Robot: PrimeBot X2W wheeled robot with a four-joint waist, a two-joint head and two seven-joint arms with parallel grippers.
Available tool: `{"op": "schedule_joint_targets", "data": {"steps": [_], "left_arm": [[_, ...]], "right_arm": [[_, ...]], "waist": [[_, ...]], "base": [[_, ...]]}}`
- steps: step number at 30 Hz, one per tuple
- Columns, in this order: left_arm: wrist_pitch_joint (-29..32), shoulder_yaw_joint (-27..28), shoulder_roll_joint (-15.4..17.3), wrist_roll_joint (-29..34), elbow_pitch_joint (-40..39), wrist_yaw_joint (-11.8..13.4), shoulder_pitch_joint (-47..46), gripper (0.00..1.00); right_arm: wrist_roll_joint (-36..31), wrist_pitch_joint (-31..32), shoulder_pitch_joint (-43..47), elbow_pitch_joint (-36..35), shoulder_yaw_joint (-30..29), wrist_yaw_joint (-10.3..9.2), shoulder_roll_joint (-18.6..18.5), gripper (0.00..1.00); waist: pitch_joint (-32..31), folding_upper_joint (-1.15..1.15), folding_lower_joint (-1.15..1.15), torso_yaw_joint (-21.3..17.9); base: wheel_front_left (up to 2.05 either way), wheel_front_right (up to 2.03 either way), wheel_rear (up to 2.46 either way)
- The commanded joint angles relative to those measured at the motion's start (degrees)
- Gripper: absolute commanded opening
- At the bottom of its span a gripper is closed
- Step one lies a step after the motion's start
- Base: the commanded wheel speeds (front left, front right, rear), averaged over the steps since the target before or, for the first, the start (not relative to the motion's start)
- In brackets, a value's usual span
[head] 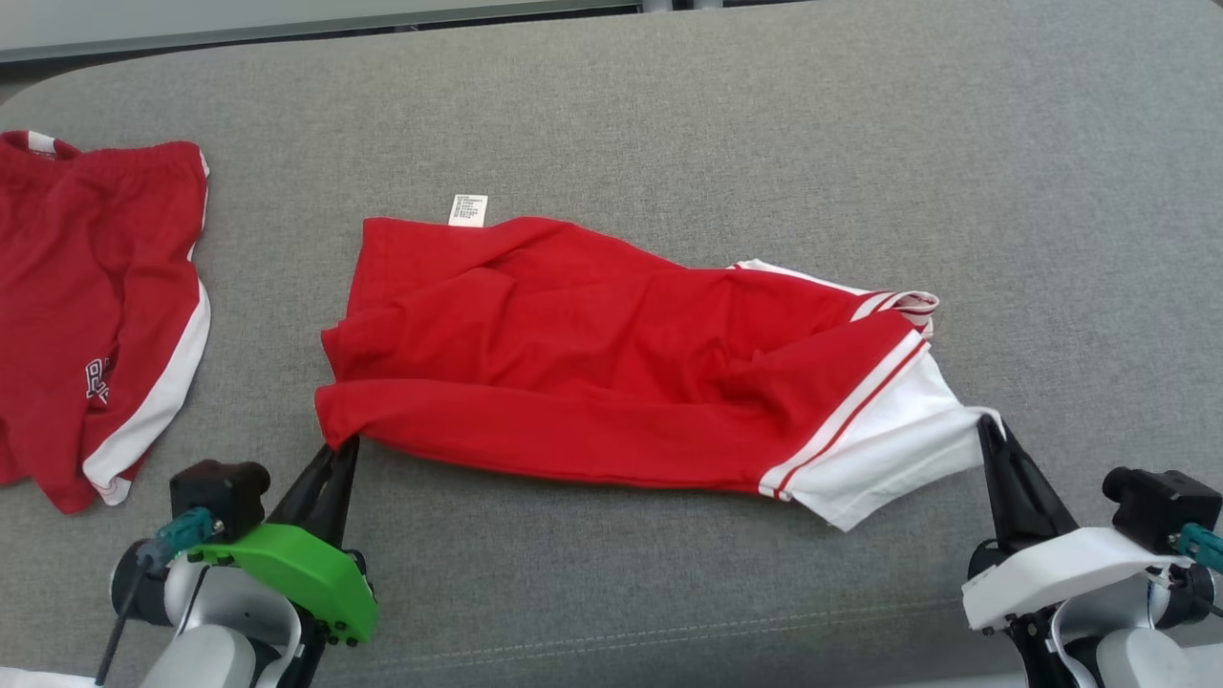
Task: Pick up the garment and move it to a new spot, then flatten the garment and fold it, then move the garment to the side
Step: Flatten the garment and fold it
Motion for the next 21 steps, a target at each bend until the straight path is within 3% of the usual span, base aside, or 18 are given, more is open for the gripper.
{"op": "schedule_joint_targets", "data": {"steps": [1,11,21], "left_arm": [[0.1,0.7,0.9,-0.2,-2.2,0.7,0.7,0.0],[3.0,5.9,4.6,-1.9,-19.4,4.1,-1.8,0.0],[6.8,7.4,7.1,0.4,-24.8,5.2,-13.0,0.0]], "right_arm": [[1.3,-1.1,0.5,-2.1,-0.3,-0.02,0.1,0.0],[6.3,-4.1,-6.6,-16.2,-0.7,-0.02,-2.4,0.0],[3.7,-2.1,-23.1,-15.9,2.3,-0.01,-7.5,0.0]], "waist": [[-0.7,0.0,0.0,0.0],[-3.9,0.0,0.0,0.5],[-5.7,0.0,0.0,0.8]], "base": [[0.0,0.0,0.0],[0.0,0.0,0.0],[0.0,0.0,0.0]]}}
